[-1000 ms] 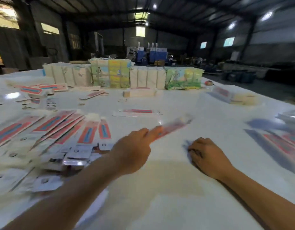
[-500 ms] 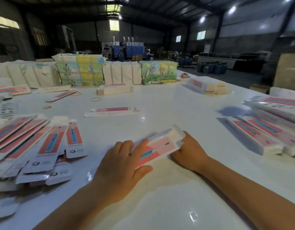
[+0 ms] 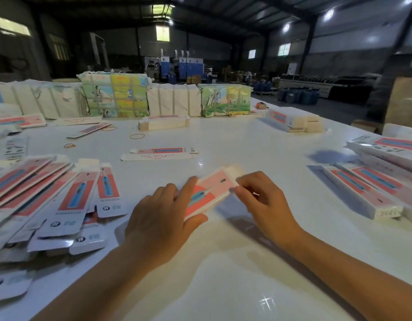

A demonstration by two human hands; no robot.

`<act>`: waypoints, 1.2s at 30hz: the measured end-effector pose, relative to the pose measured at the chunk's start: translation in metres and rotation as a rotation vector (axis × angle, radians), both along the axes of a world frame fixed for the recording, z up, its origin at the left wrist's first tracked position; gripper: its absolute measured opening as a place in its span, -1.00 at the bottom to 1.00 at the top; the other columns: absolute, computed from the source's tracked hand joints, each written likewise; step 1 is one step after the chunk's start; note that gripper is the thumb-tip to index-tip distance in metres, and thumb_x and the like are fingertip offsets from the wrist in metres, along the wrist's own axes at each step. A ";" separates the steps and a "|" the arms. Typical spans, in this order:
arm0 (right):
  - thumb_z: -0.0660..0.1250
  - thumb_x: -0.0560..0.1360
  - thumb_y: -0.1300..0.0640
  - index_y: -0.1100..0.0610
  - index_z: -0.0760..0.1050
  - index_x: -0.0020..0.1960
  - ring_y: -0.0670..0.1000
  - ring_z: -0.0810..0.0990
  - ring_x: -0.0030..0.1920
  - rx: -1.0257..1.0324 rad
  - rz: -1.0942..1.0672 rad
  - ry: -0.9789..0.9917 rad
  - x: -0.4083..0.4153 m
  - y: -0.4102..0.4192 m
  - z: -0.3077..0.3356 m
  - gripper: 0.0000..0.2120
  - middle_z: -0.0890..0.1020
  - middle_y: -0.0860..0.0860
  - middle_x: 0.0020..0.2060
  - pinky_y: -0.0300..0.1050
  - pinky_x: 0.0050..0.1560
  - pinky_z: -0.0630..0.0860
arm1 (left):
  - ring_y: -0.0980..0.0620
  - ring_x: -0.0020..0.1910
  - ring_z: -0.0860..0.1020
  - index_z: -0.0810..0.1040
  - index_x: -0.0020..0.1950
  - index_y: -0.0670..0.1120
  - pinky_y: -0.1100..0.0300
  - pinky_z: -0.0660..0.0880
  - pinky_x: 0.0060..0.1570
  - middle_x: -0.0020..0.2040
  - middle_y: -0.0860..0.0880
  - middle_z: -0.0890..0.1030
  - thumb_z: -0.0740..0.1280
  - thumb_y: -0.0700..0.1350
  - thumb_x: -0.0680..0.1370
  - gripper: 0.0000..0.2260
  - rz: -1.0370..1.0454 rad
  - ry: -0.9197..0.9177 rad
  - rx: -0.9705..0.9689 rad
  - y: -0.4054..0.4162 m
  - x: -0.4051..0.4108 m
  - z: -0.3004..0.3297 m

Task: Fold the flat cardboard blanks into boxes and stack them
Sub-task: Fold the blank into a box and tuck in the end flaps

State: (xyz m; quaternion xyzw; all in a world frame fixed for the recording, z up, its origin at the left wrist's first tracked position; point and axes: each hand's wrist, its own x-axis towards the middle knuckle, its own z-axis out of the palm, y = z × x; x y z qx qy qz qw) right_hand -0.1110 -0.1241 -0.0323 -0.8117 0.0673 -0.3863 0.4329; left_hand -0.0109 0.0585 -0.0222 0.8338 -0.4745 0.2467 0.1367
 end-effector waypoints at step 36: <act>0.19 0.59 0.24 -0.04 0.53 -0.02 -0.05 0.65 -0.16 0.150 0.146 0.121 -0.003 -0.005 0.003 -0.78 0.66 0.00 -0.20 -0.29 -0.16 0.57 | 0.12 0.17 0.35 -0.33 0.43 0.10 0.35 0.24 -0.04 0.33 0.11 0.28 -0.33 0.37 0.33 -0.28 -0.002 -0.052 0.093 -0.020 -0.020 -0.027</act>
